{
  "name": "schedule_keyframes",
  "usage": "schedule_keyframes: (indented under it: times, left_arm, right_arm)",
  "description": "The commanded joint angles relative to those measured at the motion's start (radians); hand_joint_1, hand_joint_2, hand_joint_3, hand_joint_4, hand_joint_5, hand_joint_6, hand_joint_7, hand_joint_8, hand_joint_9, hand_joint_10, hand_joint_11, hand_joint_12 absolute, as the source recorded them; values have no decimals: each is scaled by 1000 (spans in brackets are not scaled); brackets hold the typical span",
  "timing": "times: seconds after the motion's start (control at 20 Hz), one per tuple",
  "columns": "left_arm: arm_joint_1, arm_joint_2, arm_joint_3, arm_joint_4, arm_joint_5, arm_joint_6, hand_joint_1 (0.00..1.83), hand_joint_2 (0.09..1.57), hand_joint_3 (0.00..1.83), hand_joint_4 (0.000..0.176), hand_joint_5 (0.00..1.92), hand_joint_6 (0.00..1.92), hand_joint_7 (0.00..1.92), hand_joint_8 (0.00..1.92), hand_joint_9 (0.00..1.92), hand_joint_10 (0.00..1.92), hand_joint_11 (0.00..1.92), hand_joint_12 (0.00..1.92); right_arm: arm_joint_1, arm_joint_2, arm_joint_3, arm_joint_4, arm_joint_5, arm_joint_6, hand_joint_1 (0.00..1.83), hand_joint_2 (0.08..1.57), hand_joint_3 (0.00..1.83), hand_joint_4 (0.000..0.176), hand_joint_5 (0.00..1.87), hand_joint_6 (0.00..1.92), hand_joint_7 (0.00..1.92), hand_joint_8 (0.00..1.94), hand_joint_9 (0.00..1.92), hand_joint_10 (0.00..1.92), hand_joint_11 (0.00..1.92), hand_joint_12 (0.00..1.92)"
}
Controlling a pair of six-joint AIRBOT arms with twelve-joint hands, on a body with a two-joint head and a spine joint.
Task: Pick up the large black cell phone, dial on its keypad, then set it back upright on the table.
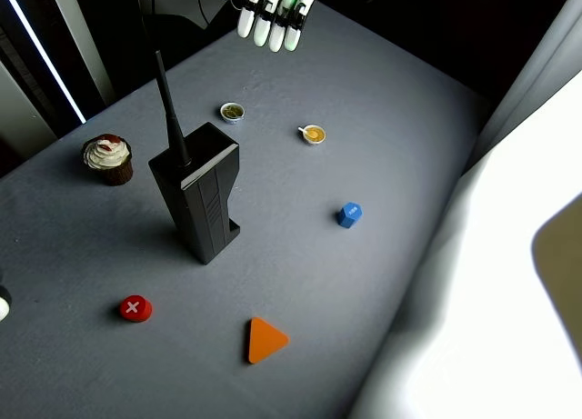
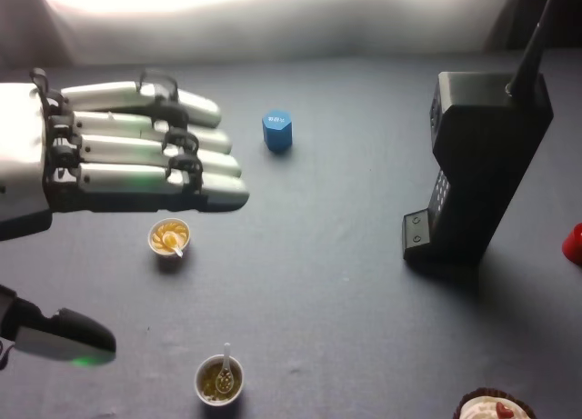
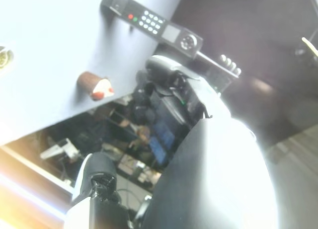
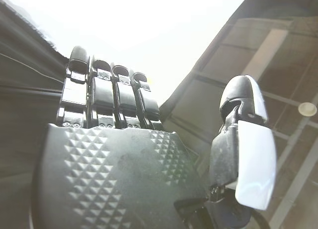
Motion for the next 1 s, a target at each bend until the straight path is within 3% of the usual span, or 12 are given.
schedule_keyframes:
  times: [0.0,0.05,0.35,0.45,0.85,0.95]
  left_arm:
    - [-17,4,-6,-73,-96,2,406,1031,3,0,274,7,299,6,204,7,0,401]
    - [-16,3,-2,-73,-103,2,421,1026,0,0,271,4,297,5,196,4,0,391]
    - [-10,-2,-5,-40,-109,-6,474,1011,1,0,236,0,235,0,148,0,0,412]
    - [-10,-3,-5,-29,-105,-19,468,1024,3,0,228,2,221,1,132,1,0,322]
    - [-6,-17,-8,-22,-102,-19,487,1025,2,0,176,0,172,0,134,0,0,396]
    - [-1,-21,-4,-22,-113,-19,494,1023,0,0,171,0,177,3,135,1,0,400]
  right_arm:
    - [13,6,-2,26,122,9,221,903,9,0,93,2,95,4,76,3,0,199]
    - [14,6,-5,26,122,10,226,903,3,0,106,3,112,4,103,6,0,255]
    - [45,-25,-18,44,122,54,232,931,1,0,52,0,43,0,48,0,0,150]
    - [58,-41,-17,85,122,99,288,928,0,0,45,0,28,0,37,0,0,144]
    - [70,-138,7,81,123,122,870,1052,13,0,0,0,0,0,0,0,0,6]
    - [74,-155,14,76,123,122,941,1059,11,0,0,0,0,0,0,0,0,0]
